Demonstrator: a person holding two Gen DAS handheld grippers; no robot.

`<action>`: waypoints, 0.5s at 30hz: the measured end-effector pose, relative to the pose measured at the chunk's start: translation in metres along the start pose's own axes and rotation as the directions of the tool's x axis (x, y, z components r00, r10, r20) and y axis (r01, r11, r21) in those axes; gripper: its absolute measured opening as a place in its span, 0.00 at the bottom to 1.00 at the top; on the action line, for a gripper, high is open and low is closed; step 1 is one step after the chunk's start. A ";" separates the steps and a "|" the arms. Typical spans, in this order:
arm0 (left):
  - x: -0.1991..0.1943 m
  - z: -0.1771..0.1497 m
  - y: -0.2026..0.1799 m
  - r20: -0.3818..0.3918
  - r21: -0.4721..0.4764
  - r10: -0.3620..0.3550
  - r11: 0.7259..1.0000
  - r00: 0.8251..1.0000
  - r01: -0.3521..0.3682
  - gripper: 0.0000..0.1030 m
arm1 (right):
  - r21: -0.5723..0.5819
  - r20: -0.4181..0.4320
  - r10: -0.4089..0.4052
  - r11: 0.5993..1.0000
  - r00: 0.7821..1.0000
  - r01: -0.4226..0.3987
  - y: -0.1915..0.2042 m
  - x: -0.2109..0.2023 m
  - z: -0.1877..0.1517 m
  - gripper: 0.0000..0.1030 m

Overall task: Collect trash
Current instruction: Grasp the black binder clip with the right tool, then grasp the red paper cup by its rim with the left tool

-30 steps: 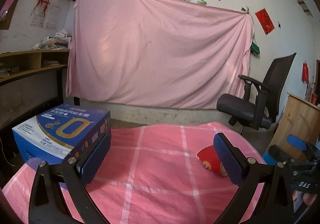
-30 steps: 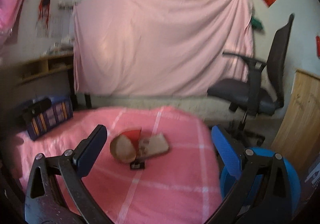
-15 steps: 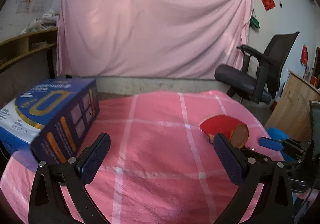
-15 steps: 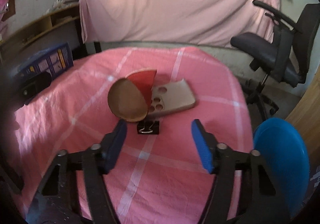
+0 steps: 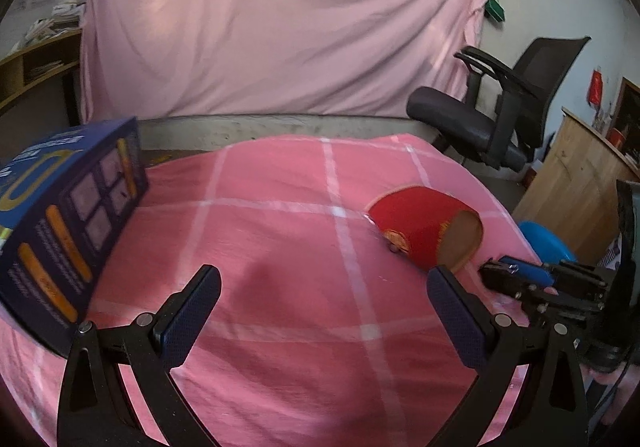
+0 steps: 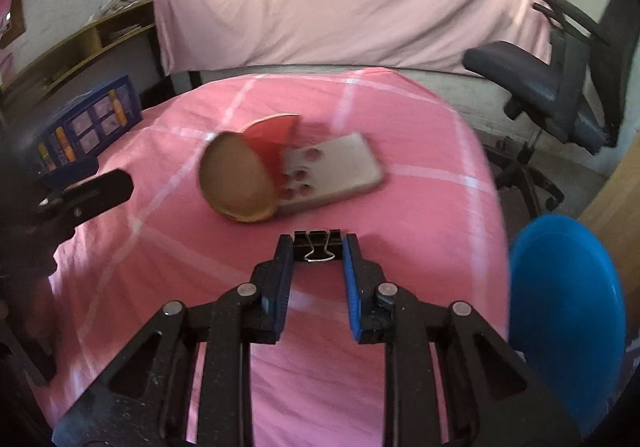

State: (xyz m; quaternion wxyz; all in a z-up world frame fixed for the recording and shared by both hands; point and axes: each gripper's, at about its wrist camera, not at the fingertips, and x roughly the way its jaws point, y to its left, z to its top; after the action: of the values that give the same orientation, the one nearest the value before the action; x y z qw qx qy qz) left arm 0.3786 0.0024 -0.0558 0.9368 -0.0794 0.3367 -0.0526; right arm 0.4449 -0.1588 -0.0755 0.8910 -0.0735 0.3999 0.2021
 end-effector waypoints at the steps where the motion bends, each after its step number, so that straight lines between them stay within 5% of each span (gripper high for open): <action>1: 0.002 0.000 -0.004 -0.008 0.008 -0.005 1.000 1.000 0.005 0.98 | 0.019 0.003 0.000 1.000 1.000 0.000 -0.006 -0.002 -0.001 0.49; 15: 0.038 0.016 -0.050 -0.109 0.035 -0.111 0.993 0.988 0.115 0.98 | 0.151 0.039 -0.010 0.989 0.999 0.004 -0.049 -0.021 -0.012 0.49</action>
State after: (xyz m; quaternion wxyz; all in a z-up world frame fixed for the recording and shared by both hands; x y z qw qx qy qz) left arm 0.4156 -0.0508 -0.0582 0.9143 -0.0763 0.3802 -0.1165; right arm 0.4447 -0.2132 -0.0688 0.9025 -0.0034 0.3959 0.1694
